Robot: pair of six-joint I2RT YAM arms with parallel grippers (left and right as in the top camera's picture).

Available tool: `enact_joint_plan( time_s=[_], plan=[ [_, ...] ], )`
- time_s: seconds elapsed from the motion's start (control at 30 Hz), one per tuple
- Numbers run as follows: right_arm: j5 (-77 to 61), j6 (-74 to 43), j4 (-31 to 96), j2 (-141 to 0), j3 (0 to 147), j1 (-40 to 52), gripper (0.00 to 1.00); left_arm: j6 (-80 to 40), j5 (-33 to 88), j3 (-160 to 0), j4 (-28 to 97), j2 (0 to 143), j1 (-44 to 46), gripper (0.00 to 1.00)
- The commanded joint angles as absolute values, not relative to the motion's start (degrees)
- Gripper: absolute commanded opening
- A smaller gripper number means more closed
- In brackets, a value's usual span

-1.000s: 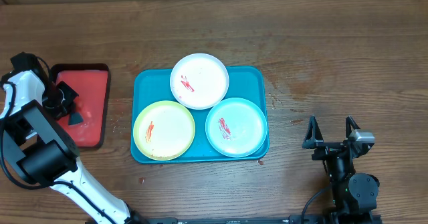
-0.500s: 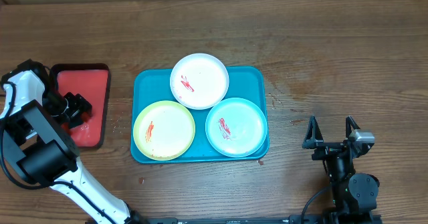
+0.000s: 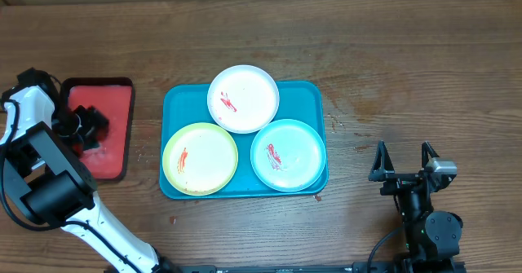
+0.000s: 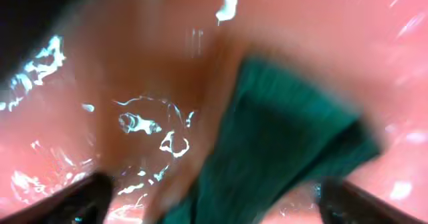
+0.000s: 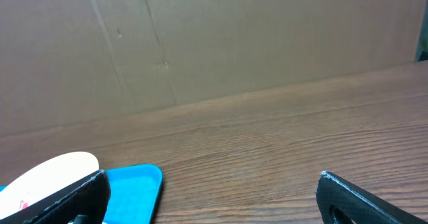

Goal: Clean dirty plates on tray and stack at the side
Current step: 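Press and rub the sponge in the red tray's liquid with the left gripper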

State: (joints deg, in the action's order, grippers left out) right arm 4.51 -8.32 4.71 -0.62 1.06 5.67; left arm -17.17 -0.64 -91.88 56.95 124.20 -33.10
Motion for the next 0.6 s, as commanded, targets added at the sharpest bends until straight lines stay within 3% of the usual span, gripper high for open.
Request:
enact_joint_plan(
  time_s=[0.0,0.07,0.17,0.23,0.33,0.37,0.57],
  plan=[
    [4.9,-8.1,4.4,-0.2,0.5,5.9,1.0,-16.3,-0.6,-91.9,54.3,125.3,-33.0,1.0],
    [4.9,-8.1,4.4,-0.2,0.5,5.9,1.0,-16.2,-0.6,-91.9,53.4,125.3,-33.0,0.96],
    [4.9,-8.1,4.4,-0.2,0.4,5.9,1.0,-16.2,-0.6,-91.9,53.3,125.3,-33.0,0.66],
    [4.9,-8.1,4.4,-0.2,0.4,5.9,1.0,-16.2,-0.6,-91.9,53.8,125.3,-33.0,0.35],
    [4.9,-8.1,4.4,-0.2,0.5,5.9,1.0,-16.2,-0.6,-91.9,54.6,125.3,-33.0,0.16],
    [4.9,-8.1,4.4,-0.2,0.5,5.9,1.0,-15.3,-0.6,-91.9,54.6,125.2,-33.0,0.04],
    [4.9,-8.1,4.4,-0.2,0.4,5.9,1.0,-15.3,-0.6,-97.4,61.4,124.2,-33.0,0.04]
  ],
)
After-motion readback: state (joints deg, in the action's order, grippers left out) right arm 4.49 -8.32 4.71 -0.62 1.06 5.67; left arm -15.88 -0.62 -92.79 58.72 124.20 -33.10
